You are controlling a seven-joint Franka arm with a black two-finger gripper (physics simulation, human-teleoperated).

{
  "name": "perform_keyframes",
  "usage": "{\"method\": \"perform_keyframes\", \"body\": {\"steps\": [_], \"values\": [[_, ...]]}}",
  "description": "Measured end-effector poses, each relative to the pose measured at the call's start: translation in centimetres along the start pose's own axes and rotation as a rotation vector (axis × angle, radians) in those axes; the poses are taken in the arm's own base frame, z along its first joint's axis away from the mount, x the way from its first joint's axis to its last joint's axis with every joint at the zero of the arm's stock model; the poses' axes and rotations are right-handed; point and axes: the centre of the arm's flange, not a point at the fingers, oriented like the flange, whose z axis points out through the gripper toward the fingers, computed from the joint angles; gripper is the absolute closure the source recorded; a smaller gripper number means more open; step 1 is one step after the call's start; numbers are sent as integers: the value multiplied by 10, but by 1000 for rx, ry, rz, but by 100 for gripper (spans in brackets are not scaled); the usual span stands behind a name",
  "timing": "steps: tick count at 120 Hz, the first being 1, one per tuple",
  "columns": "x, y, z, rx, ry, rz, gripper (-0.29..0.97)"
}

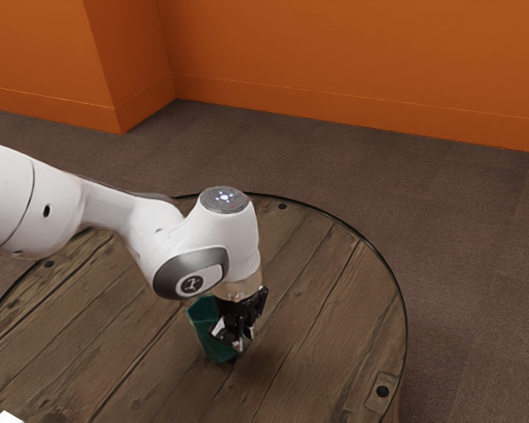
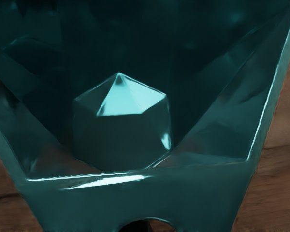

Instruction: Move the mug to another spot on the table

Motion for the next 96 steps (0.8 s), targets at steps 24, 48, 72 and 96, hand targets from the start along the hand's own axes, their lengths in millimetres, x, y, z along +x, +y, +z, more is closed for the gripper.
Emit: {"method": "perform_keyframes", "body": {"steps": [24, 48, 72, 96], "values": [[3, 2, -5, -15, 59, 58, 64], [15, 6, -7, -32, 123, 105, 67], [42, 16, -8, -45, 179, 107, 71], [81, 36, -6, -40, 236, 69, 72]]}}
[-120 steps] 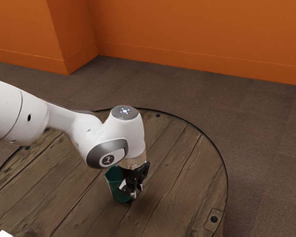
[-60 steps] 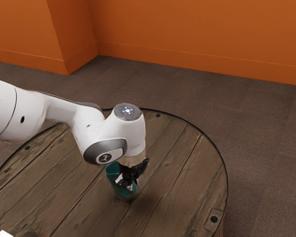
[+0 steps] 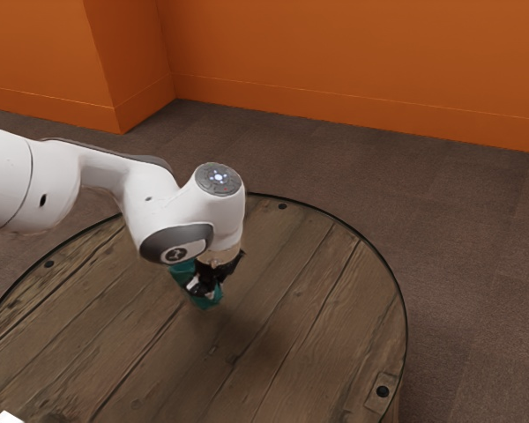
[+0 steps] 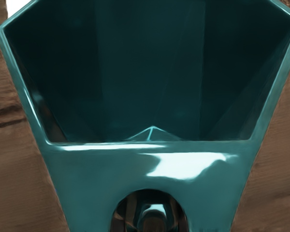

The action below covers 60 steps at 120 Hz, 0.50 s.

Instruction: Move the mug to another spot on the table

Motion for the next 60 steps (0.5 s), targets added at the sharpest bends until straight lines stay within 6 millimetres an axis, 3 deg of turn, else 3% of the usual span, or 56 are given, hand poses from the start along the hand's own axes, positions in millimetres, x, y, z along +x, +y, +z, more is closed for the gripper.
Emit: {"method": "perform_keyframes", "body": {"steps": [60], "values": [[13, -42, 8, 77, 3, -1, 74]]}}
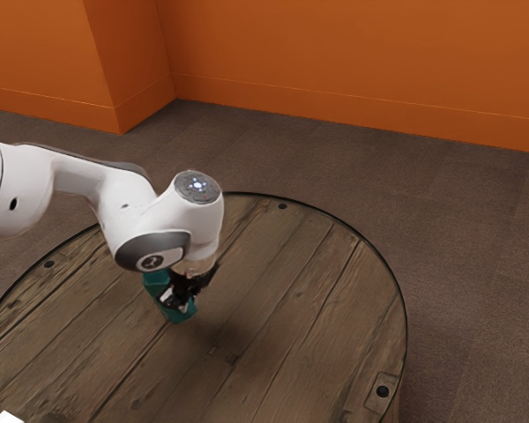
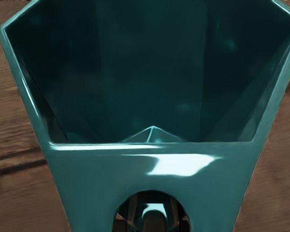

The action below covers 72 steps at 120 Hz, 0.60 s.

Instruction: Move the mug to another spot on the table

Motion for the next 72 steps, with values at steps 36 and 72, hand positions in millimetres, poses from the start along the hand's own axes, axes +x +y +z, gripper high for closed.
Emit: {"method": "perform_keyframes", "body": {"steps": [36, 72], "values": [[7, 0, 6, 13, 6, -10, 73], [15, 0, 21, 36, 27, -10, 72]]}}
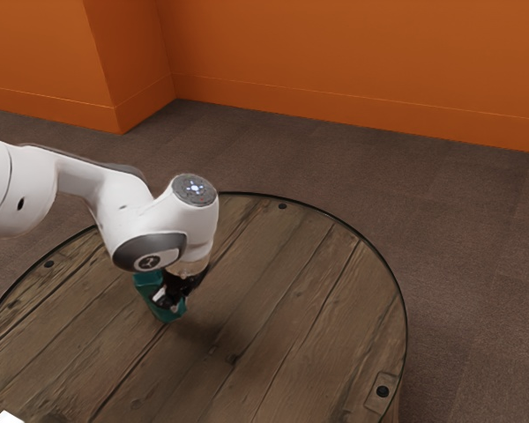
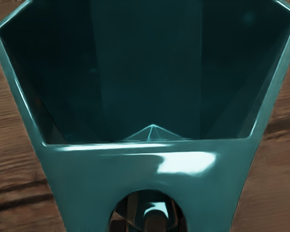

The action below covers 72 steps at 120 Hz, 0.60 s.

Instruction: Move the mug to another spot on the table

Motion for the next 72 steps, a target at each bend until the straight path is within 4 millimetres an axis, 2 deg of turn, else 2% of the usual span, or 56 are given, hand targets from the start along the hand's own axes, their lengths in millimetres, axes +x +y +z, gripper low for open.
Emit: {"method": "perform_keyframes", "body": {"steps": [12, 31, 51, 72], "values": [[-5, 0, 11, 17, 5, 9, 72], [-10, 0, 13, 15, 4, 18, 70], [-12, 1, 12, 5, -1, 12, 41], [-16, 2, 3, -8, -33, -15, 23]]}}
